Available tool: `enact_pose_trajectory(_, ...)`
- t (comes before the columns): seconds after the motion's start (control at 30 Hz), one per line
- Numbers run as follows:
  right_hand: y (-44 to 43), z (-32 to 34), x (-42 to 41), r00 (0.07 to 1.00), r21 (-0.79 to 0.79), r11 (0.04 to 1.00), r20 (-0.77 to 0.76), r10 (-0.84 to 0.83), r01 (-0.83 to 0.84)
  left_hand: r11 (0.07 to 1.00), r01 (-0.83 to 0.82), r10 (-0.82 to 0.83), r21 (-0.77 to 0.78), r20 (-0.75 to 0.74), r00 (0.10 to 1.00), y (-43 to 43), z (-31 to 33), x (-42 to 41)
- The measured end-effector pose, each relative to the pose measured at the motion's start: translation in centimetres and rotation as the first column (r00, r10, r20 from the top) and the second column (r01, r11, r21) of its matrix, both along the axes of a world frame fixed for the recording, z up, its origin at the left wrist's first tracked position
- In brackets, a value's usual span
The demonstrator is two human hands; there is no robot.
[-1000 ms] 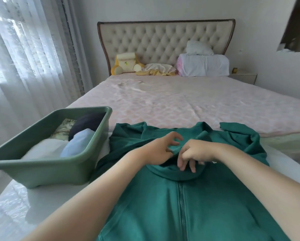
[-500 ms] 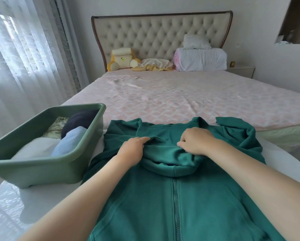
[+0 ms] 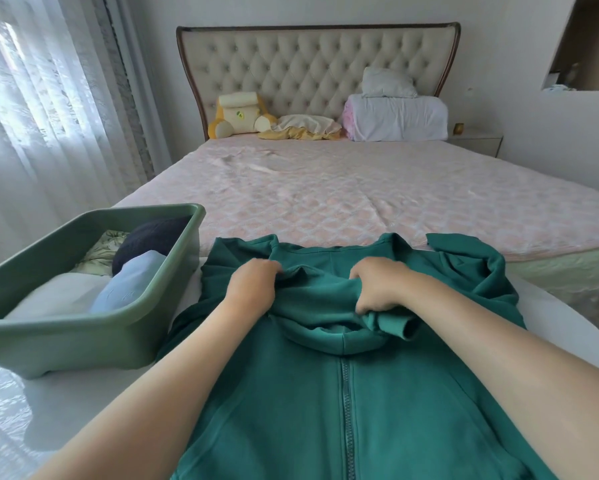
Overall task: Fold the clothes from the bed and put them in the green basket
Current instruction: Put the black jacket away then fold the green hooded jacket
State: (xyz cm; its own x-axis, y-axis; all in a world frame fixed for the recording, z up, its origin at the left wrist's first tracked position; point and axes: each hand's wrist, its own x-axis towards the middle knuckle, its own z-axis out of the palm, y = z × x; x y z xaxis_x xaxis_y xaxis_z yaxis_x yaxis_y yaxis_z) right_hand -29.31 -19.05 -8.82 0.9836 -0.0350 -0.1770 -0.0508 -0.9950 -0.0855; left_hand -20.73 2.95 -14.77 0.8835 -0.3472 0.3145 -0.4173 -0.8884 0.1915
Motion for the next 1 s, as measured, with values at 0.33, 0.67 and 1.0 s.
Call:
enact_pose_trajectory(0.33, -2.9, -2.4, 1.3, 0.914, -0.274, 0.953, 0.34, 0.222, -0.13, 0.955, 0.111, -0.201, -0.274, -0.327, 0.924, 2.0, 4.9, -1.6)
enact_pose_trajectory(0.67, -1.7, -1.5, -0.1, 0.911, -0.244, 0.958, 0.343, 0.229, -0.149, 0.918, 0.251, -0.032, 0.308, -0.571, 0.82, 2.0, 3.7, -3.1)
enact_pose_trajectory(1.0, -1.3, -2.2, 0.6, 0.978, 0.217, 0.97, 0.197, 0.068, -0.111, 0.998, -0.007, -0.02, -0.063, -0.407, 0.913, 2.6, 2.9, -2.0)
